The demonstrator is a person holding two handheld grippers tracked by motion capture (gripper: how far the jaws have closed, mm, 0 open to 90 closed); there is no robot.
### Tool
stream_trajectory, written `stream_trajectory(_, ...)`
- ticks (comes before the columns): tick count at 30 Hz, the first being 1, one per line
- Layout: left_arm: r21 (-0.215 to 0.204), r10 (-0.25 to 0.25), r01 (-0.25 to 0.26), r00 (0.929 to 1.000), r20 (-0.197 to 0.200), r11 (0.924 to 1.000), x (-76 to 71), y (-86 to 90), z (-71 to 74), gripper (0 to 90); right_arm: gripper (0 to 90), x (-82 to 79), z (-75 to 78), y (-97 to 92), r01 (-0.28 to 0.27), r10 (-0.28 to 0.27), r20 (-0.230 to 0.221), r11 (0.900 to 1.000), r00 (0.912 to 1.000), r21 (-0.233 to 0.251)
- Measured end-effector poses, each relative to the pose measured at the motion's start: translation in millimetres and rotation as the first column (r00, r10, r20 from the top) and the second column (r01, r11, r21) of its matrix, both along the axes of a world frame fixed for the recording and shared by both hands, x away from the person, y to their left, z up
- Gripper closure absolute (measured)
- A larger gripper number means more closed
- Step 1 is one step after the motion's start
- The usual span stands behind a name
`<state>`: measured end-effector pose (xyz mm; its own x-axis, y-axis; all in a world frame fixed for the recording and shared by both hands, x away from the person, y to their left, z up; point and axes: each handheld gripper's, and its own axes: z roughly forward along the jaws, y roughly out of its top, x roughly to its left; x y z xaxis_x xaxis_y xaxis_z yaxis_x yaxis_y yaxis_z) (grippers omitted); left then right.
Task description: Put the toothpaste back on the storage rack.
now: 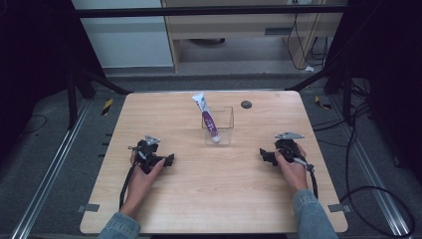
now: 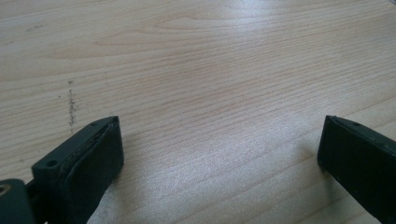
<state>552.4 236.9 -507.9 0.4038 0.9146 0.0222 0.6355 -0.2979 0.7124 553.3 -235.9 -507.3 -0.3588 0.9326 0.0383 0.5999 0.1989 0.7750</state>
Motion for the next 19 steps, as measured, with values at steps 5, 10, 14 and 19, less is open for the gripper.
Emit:
stream_trajectory(5,0.000,0.000,0.000,1.0000,0.000,1.0000,0.0,0.0,0.0,0.0,11.6,6.6,-2.0,-3.5,0.025,-0.025,-0.012,0.9997,0.9996,0.000)
stream_trajectory(10,0.000,0.000,0.000,1.0000,0.000,1.0000,0.0,0.0,0.0,0.0,14.1,8.8,-2.8,-1.6,0.032,-0.033,-0.026,0.9985,0.9991,-0.044)
stream_trajectory(14,0.002,0.001,-0.001,1.0000,-0.001,1.0000,-0.2,-0.1,0.1,0.0,8.1,7.6,-3.5,1.1,0.042,-0.044,-0.031,0.9974,0.9986,-0.059)
stream_trajectory(19,0.002,-0.001,0.001,1.0000,-0.001,1.0000,-0.3,-0.1,0.1,0.0,0.3,7.5,-4.4,7.0,0.094,-0.098,-0.059,0.9931,0.9934,-0.069)
